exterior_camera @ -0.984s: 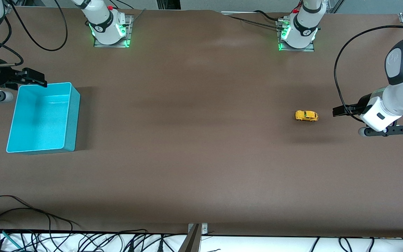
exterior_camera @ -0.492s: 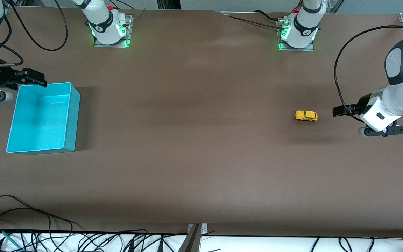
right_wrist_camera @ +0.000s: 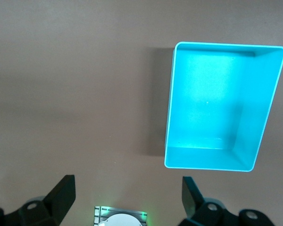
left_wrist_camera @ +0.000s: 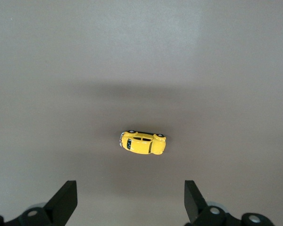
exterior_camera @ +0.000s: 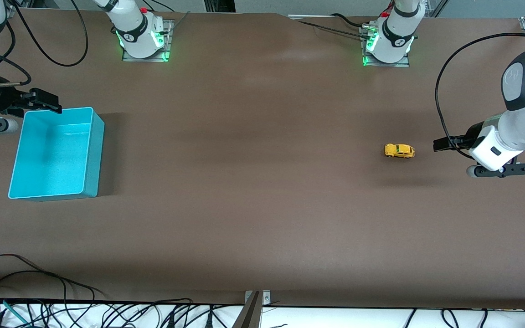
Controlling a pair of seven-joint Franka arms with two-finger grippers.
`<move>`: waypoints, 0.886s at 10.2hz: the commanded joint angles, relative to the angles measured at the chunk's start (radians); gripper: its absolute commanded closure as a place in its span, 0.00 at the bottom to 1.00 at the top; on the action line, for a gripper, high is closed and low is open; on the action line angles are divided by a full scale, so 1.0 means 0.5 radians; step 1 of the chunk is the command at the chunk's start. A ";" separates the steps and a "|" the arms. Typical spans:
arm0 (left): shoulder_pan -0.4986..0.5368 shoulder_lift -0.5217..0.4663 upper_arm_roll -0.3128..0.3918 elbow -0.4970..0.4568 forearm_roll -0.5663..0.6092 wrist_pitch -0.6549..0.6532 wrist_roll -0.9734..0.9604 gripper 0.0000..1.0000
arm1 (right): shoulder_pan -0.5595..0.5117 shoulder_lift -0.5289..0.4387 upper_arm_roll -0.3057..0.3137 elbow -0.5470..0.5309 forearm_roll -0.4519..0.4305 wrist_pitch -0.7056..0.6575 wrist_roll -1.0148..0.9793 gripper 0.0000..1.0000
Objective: Wind up and store yellow beetle car
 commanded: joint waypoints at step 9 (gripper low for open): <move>-0.013 -0.002 0.010 0.023 -0.042 -0.042 -0.027 0.00 | 0.001 0.017 0.013 0.043 0.031 -0.047 -0.041 0.00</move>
